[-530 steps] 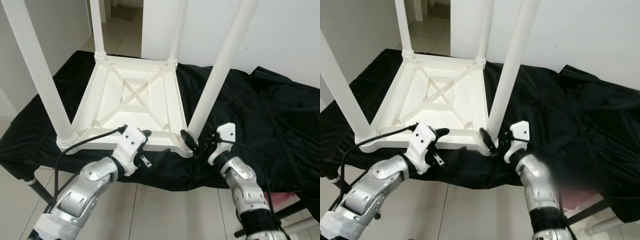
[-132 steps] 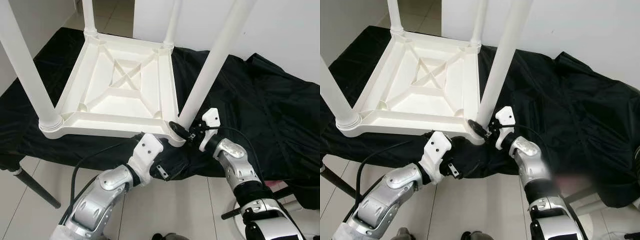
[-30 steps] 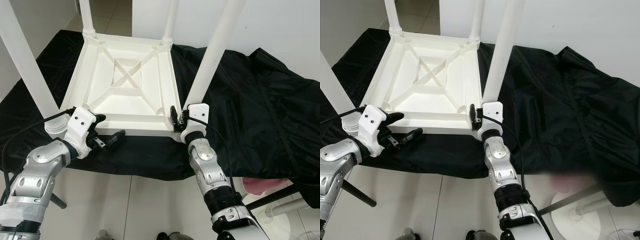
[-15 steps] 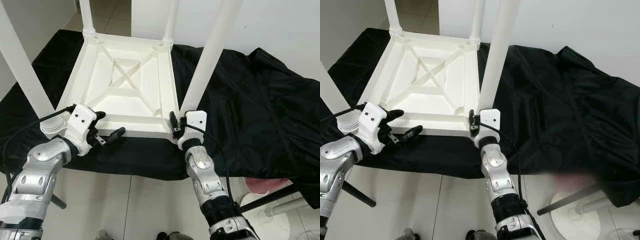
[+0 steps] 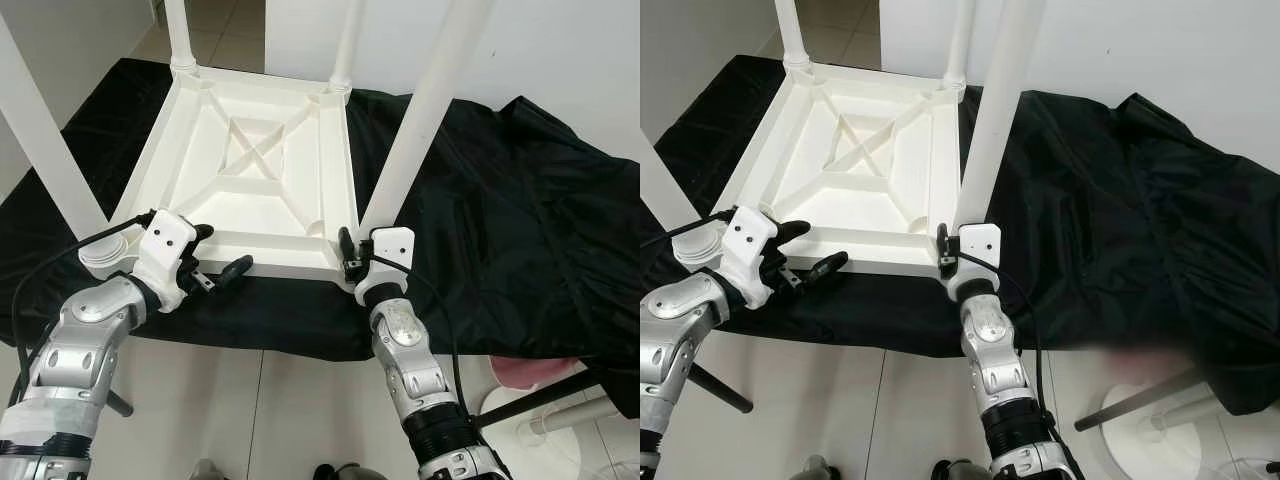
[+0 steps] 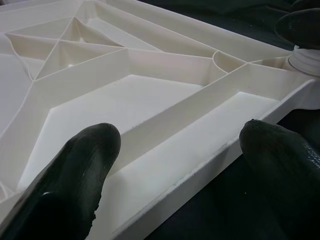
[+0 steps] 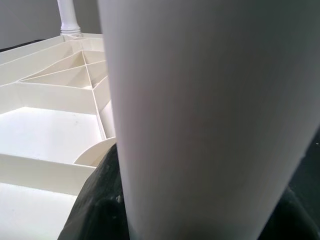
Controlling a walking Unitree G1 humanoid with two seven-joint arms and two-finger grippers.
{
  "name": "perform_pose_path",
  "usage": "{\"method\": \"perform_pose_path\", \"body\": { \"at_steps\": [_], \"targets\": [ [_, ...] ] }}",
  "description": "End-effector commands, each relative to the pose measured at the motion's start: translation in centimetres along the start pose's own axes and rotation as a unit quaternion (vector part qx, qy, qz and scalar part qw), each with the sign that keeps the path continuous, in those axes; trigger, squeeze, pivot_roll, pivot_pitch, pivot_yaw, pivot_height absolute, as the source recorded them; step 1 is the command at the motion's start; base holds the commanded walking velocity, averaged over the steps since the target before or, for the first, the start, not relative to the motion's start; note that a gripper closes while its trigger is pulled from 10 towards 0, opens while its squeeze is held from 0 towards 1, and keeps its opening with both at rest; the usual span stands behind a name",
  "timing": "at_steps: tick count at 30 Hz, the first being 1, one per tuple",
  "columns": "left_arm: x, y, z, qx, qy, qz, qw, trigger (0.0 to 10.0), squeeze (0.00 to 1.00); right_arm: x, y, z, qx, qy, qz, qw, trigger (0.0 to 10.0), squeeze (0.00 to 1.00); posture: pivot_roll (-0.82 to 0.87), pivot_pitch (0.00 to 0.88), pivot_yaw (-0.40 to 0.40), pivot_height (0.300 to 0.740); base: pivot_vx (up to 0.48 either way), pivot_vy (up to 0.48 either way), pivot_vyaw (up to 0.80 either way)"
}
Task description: Building children table
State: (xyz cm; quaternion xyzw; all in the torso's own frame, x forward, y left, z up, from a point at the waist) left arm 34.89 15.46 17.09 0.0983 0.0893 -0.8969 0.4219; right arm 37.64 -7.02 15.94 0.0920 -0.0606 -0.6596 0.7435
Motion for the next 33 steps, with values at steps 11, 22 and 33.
{"method": "perform_pose_path", "body": {
  "at_steps": [11,22,33],
  "targets": [
    [-0.6,0.1,-0.1,0.002,-0.001,0.035,0.999,10.0,0.00,1.5,0.6,1.4,0.019,0.012,-0.033,0.999,10.0,0.85,0.07,0.105,-0.108,0.740,0.000,0.000,0.00],
    [1.1,-0.2,-0.3,0.006,-0.022,0.003,1.000,10.0,0.00,0.3,1.4,3.8,0.053,0.019,-0.022,0.998,10.0,0.00,0.07,0.114,-0.106,0.740,0.000,0.000,0.00],
    [2.8,-2.1,-1.5,-0.022,-0.037,-0.024,0.999,10.0,0.00,-0.5,1.7,4.6,0.054,0.040,-0.020,0.998,10.0,0.00,0.08,0.124,-0.113,0.740,0.000,0.000,0.00]
  ]
}}
Point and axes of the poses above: a point about 5 cm out from each wrist's last joint towards the gripper, its own y axis pointing out of the wrist towards the gripper, its own z axis along the axis of the wrist's last joint, x = y × z, the point moved 6 cm from there along y, pointing out of the wrist towards the gripper, and after that the axes turned 1 degree about -y, right-handed, at the moved point
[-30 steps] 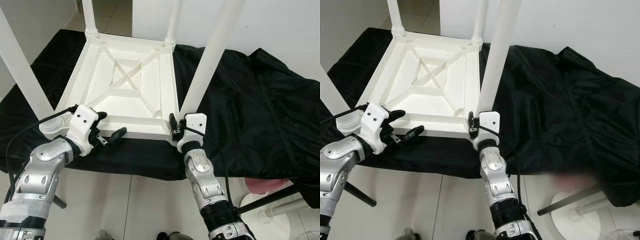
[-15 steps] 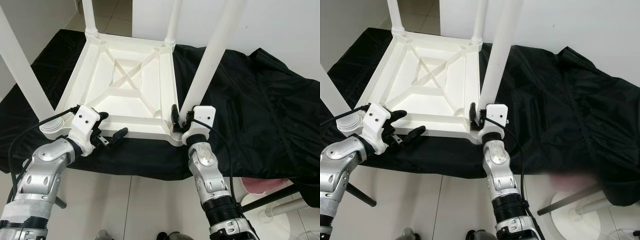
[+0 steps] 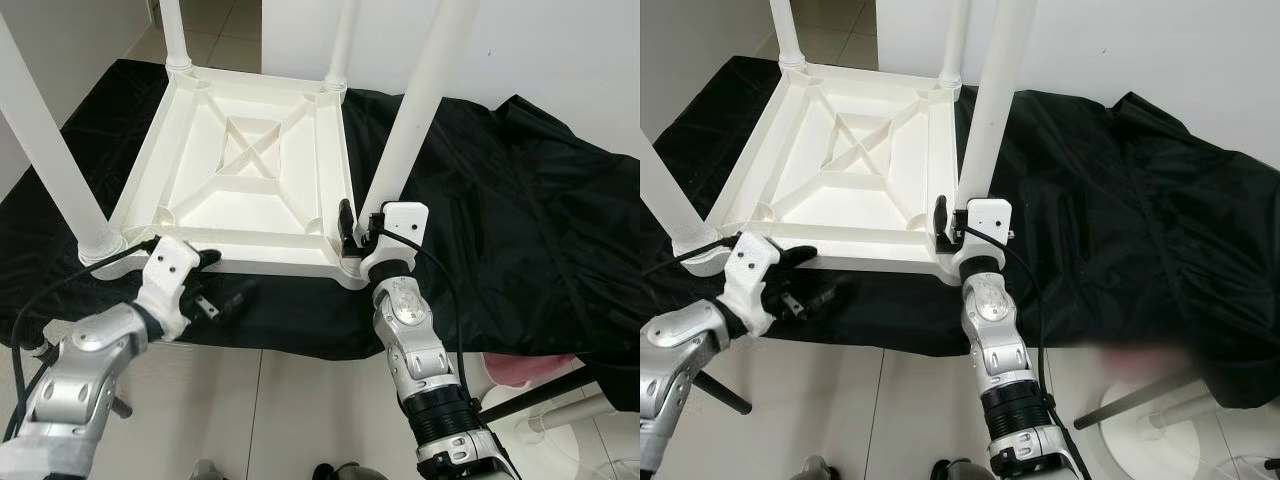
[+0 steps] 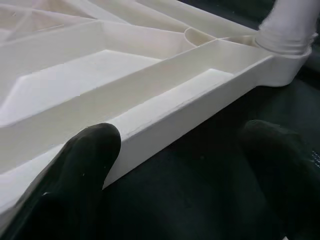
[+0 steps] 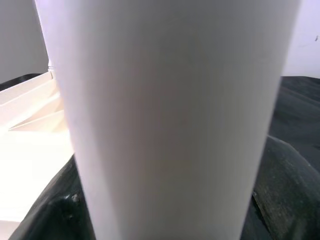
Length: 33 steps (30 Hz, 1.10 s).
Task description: Building children table
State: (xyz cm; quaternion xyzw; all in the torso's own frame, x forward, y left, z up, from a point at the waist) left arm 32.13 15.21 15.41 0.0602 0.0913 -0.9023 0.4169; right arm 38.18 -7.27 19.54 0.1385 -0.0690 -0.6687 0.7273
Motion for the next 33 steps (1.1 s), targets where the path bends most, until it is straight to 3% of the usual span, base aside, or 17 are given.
{"method": "perform_pose_path", "body": {
  "at_steps": [1,9,13,23,24,27,28,29,30,31,32,33],
  "targets": [
    [0.4,-0.4,-0.3,-0.006,-0.005,-0.013,1.000,10.0,0.00,-0.8,0.4,1.0,0.011,0.020,-0.002,1.000,10.0,0.00,0.08,0.124,-0.114,0.740,0.000,0.000,0.00],
    [1.1,-1.8,-1.8,-0.030,-0.027,-0.015,0.999,10.0,0.00,-1.0,0.6,0.3,-0.018,0.090,-0.008,0.996,10.0,0.00,0.09,0.123,-0.116,0.740,0.000,0.000,0.00],
    [1.3,-2.0,-2.0,-0.035,-0.030,-0.018,0.999,10.0,0.00,-1.0,0.7,0.2,-0.022,0.103,-0.010,0.994,10.0,0.00,0.09,0.121,-0.118,0.740,0.000,0.000,0.00],
    [1.8,-2.9,-3.4,-0.029,-0.098,-0.014,0.995,10.0,0.00,-0.9,1.0,-0.1,-0.038,0.194,-0.018,0.980,10.0,0.00,0.10,0.120,-0.121,0.740,0.000,0.000,0.00],
    [1.8,-3.0,-3.8,-0.034,-0.101,-0.012,0.994,10.0,0.00,-0.9,1.0,-0.1,-0.040,0.203,-0.018,0.978,7.7,0.00,0.10,0.119,-0.121,0.740,0.000,0.000,0.00],
    [1.8,-3.1,-4.1,-0.037,-0.103,-0.011,0.994,10.0,0.00,-0.9,1.1,-0.1,-0.041,0.208,-0.017,0.977,7.7,0.00,0.10,0.119,-0.121,0.740,0.000,0.000,0.00],
    [1.7,-3.2,-4.3,-0.040,-0.104,-0.008,0.994,10.0,0.00,-0.8,1.1,0.0,-0.038,0.203,-0.016,0.978,2.9,0.00,0.10,0.118,-0.123,0.740,0.000,0.000,0.00],
    [1.6,-3.2,-4.4,-0.042,-0.104,-0.006,0.994,10.0,0.00,-0.8,1.2,0.1,-0.036,0.195,-0.014,0.980,1.0,0.00,0.10,0.118,-0.123,0.740,0.000,0.000,0.00],
    [1.5,-3.2,-4.3,-0.041,-0.104,-0.002,0.994,10.0,0.00,-0.9,1.2,0.2,-0.033,0.178,-0.010,0.983,7.9,0.00,0.10,0.118,-0.123,0.740,0.000,0.000,0.00],
    [1.5,-3.2,-4.3,-0.041,-0.104,-0.002,0.994,10.0,0.00,-0.9,1.2,0.2,-0.033,0.178,-0.010,0.983,7.9,0.00,0.10,0.118,-0.123,0.740,0.000,0.000,0.00],
    [1.3,-3.3,-4.3,-0.040,-0.105,0.001,0.994,10.0,0.00,-1.0,1.3,0.4,-0.030,0.167,-0.005,0.986,10.0,0.00,0.10,0.117,-0.122,0.740,0.000,0.000,0.00],
    [1.1,-3.2,-4.2,-0.038,-0.105,0.005,0.994,10.0,0.00,-1.3,1.4,0.8,-0.019,0.143,0.002,0.990,10.0,0.00,0.10,0.117,-0.120,0.740,0.000,0.000,0.00]
  ]
}}
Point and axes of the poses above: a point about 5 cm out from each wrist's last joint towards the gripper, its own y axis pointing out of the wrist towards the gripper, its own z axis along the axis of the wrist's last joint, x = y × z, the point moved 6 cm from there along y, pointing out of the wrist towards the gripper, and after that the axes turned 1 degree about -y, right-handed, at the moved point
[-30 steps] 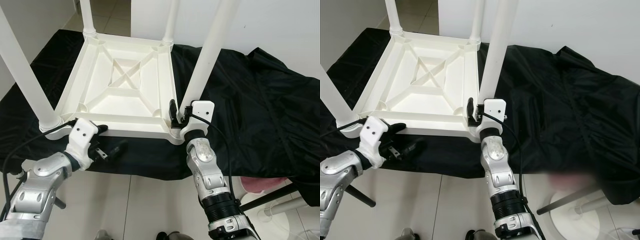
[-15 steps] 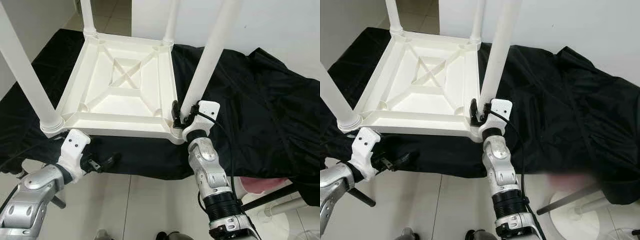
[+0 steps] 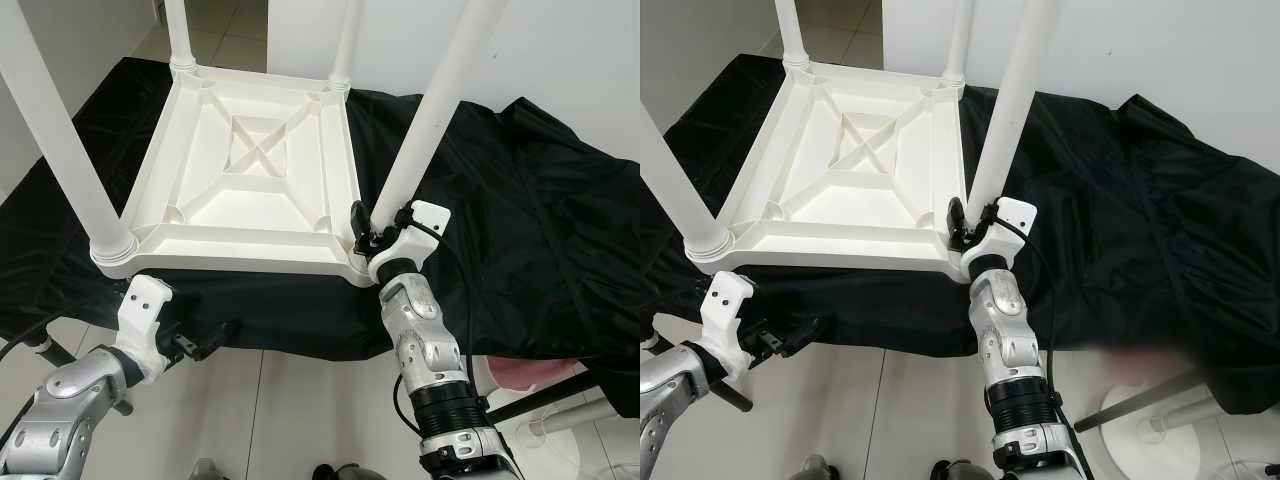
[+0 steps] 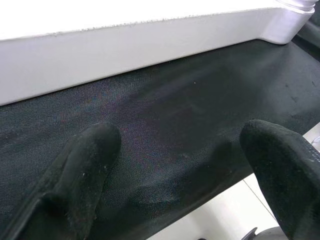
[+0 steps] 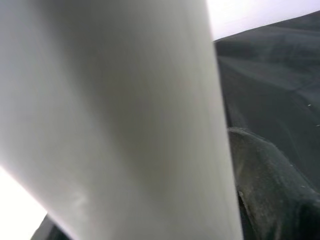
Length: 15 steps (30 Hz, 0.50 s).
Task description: Building children table
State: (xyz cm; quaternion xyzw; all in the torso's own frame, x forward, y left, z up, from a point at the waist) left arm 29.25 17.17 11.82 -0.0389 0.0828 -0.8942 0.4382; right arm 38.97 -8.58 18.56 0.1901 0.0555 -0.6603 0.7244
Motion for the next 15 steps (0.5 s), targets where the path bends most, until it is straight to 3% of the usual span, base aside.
{"method": "perform_pose_path", "body": {
  "at_steps": [1,10,12,13,15],
  "targets": [
    [0.01,-0.18,-0.38,-0.003,-0.011,-0.009,1.000,10.0,0.00,-3.15,0.74,1.19,0.023,0.017,0.023,0.999,10.0,0.00,0.10,0.117,-0.120,0.740,0.000,0.000,0.00],
    [0.38,-0.07,-0.47,-0.002,-0.018,-0.014,1.000,10.0,0.00,-3.39,0.68,1.48,0.028,0.015,0.028,0.999,10.0,0.00,0.10,0.119,-0.121,0.740,0.000,0.000,0.00],
    [0.50,0.02,-0.57,-0.002,-0.020,-0.016,1.000,10.0,0.00,-3.35,0.66,1.22,0.018,0.050,0.025,0.998,10.0,0.00,0.10,0.117,-0.120,0.740,0.000,0.000,0.00],
    [0.64,0.14,-0.65,-0.003,-0.021,-0.017,1.000,10.0,0.00,-2.97,0.71,0.87,0.001,0.119,0.013,0.993,10.0,0.00,0.10,0.117,-0.122,0.740,0.000,0.000,0.00],
    [0.67,0.16,-0.67,-0.003,-0.021,-0.018,1.000,10.0,0.00,-2.88,0.72,0.80,-0.002,0.135,0.011,0.991,10.0,0.00,0.10,0.117,-0.122,0.740,0.000,0.000,0.00]
  ]
}}
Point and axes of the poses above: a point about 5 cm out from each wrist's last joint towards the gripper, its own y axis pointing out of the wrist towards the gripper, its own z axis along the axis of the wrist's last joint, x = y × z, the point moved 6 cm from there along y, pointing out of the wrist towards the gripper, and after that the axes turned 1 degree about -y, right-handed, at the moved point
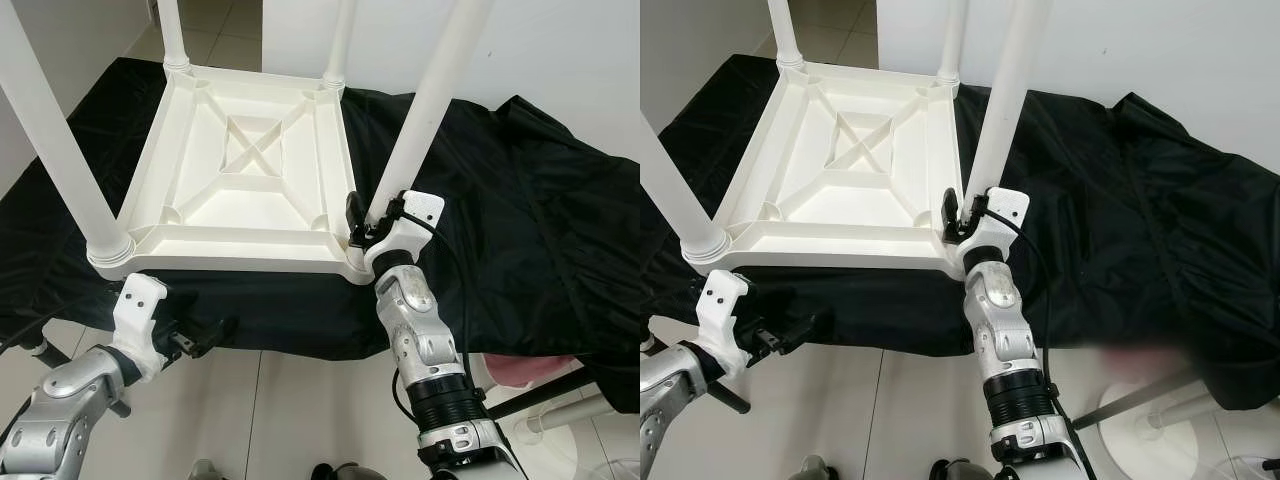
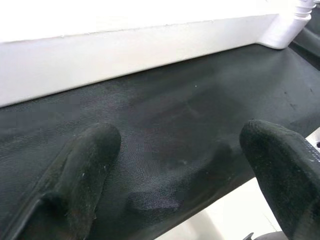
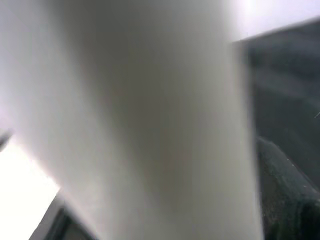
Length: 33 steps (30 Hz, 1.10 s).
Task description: Building children table
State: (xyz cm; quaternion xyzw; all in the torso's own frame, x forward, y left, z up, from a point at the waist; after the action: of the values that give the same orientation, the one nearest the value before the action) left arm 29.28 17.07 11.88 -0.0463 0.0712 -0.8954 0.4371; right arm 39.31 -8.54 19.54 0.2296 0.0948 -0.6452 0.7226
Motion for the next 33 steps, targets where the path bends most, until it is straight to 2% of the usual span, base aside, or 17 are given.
{"method": "perform_pose_path", "body": {
  "at_steps": [1,3,4,8,10,11,15,19,21,26,28,31,33],
  "targets": [
    [0.6,0.1,-0.8,-0.010,-0.010,-0.015,1.000,10.0,0.00,-2.4,0.2,-0.3,-0.005,0.097,0.004,0.995,10.0,0.00,0.10,0.117,-0.123,0.740,0.000,0.000,0.00],
    [0.6,0.1,-0.9,-0.010,-0.010,-0.014,1.000,10.0,0.00,-2.4,0.3,-0.2,-0.005,0.106,0.003,0.994,10.0,0.00,0.10,0.117,-0.123,0.740,0.000,0.000,0.00],
    [0.2,0.2,-0.9,-0.010,-0.008,-0.004,1.000,10.0,0.00,-2.2,0.4,-0.1,-0.006,0.138,0.001,0.990,10.0,0.00,0.10,0.116,-0.123,0.740,0.000,0.000,0.00],
    [-0.1,0.2,-0.8,-0.007,-0.006,0.007,1.000,10.0,0.00,-2.3,0.4,0.0,-0.008,0.164,0.001,0.986,10.0,0.00,0.10,0.115,-0.124,0.740,0.000,0.000,0.00],
    [-1.1,0.5,-0.2,0.008,-0.003,0.032,0.999,10.0,0.00,-2.5,0.3,0.1,-0.009,0.195,0.008,0.981,10.0,0.00,0.10,0.114,-0.126,0.740,0.000,0.000,0.00],
    [-1.1,0.5,-0.2,0.008,-0.003,0.032,0.999,10.0,0.00,-2.5,0.3,0.1,-0.009,0.195,0.008,0.981,10.0,0.00,0.10,0.114,-0.126,0.740,0.000,0.000,0.00],
    [-2.3,1.0,0.8,0.028,0.002,0.061,0.998,10.0,0.00,-3.2,0.0,0.1,-0.023,0.272,0.029,0.962,10.0,0.00,0.10,0.114,-0.125,0.740,0.000,0.000,0.00],
    [-2.2,1.2,1.1,0.033,0.005,0.061,0.998,10.0,0.00,-3.5,-0.1,0.1,-0.028,0.289,0.036,0.956,10.0,0.00,0.10,0.112,-0.123,0.740,0.000,0.000,0.00],
    [-2.2,1.4,1.4,0.037,0.004,0.060,0.997,10.0,0.00,-3.6,-0.2,0.0,-0.034,0.325,0.037,0.944,10.0,0.00,0.09,0.111,-0.122,0.740,0.000,0.000,0.00],
    [-2.1,1.5,1.4,0.039,0.003,0.060,0.997,10.0,0.00,-3.6,-0.3,0.0,-0.037,0.341,0.037,0.938,10.0,0.00,0.09,0.111,-0.122,0.740,0.000,0.000,0.00],
    [-2.1,1.8,1.5,0.044,0.001,0.063,0.997,10.0,0.00,-3.6,-0.4,-0.1,-0.043,0.371,0.039,0.927,10.0,0.00,0.09,0.112,-0.120,0.740,0.000,0.000,0.00],
    [-2.2,1.9,1.5,0.046,0.000,0.065,0.997,10.0,0.00,-3.6,-0.5,-0.1,-0.045,0.380,0.041,0.923,10.0,0.00,0.09,0.112,-0.120,0.740,0.000,0.000,0.00],
    [-3.8,2.3,1.7,0.058,-0.003,0.110,0.992,10.0,0.00,-3.8,-0.8,-0.1,-0.049,0.400,0.047,0.914,10.0,0.00,0.08,0.115,-0.118,0.740,0.000,0.000,0.00]
  ]
}}
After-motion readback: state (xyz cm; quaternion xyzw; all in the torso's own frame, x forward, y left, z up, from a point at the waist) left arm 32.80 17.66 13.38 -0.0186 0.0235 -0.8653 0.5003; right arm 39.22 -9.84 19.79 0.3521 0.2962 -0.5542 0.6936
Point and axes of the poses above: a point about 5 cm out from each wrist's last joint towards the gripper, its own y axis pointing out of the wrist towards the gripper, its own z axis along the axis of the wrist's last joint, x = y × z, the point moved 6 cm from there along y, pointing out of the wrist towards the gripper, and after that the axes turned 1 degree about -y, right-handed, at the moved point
